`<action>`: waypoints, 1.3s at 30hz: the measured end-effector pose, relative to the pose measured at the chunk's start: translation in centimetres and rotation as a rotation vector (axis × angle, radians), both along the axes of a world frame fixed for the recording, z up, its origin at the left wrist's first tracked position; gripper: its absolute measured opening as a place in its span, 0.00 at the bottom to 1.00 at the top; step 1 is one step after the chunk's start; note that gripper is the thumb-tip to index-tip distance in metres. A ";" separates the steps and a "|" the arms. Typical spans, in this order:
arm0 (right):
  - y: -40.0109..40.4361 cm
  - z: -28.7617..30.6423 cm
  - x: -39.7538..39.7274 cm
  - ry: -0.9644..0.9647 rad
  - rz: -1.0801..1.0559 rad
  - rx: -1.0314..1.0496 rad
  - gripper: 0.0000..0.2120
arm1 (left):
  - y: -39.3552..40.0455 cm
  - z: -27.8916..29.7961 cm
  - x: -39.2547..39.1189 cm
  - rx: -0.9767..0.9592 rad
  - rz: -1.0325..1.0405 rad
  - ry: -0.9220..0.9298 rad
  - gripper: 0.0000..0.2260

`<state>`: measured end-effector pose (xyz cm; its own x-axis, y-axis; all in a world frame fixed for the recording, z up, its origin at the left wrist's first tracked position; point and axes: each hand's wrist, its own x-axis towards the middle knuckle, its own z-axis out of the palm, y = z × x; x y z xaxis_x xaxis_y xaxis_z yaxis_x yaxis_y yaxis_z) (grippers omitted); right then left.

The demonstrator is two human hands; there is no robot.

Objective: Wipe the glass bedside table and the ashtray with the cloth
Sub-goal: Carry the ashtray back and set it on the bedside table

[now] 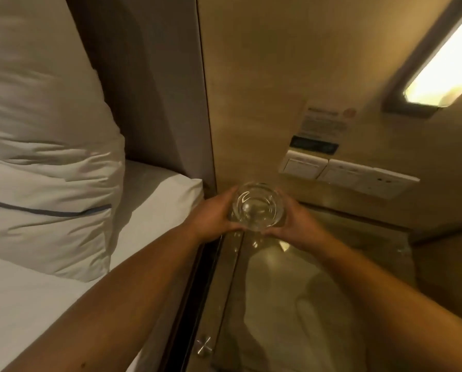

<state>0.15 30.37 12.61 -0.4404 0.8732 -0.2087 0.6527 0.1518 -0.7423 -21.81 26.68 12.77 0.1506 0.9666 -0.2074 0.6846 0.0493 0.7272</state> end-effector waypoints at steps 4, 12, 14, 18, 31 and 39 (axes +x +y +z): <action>3.2 -6.2 -0.8 0.000 0.000 -0.002 0.51 | 3.1 -6.0 -0.9 0.033 -0.007 0.036 0.40; 6.5 -12.6 -2.0 0.019 -0.002 -0.044 0.51 | 6.0 -12.8 -2.5 0.016 -0.007 -0.038 0.40; 6.6 -13.5 -2.1 0.027 -0.003 -0.022 0.50 | 6.2 -13.6 -2.8 0.013 -0.010 -0.045 0.40; 6.4 -14.3 -2.1 -0.061 -0.014 0.028 0.54 | 6.1 -14.0 -2.9 0.012 -0.010 -0.040 0.40; 6.3 -13.8 -2.6 -0.195 0.056 0.097 0.54 | 6.2 -14.2 -3.0 0.029 -0.036 0.006 0.41; 6.3 -13.8 -2.7 -0.213 0.051 0.064 0.56 | 6.2 -14.2 -2.8 0.015 -0.033 0.040 0.42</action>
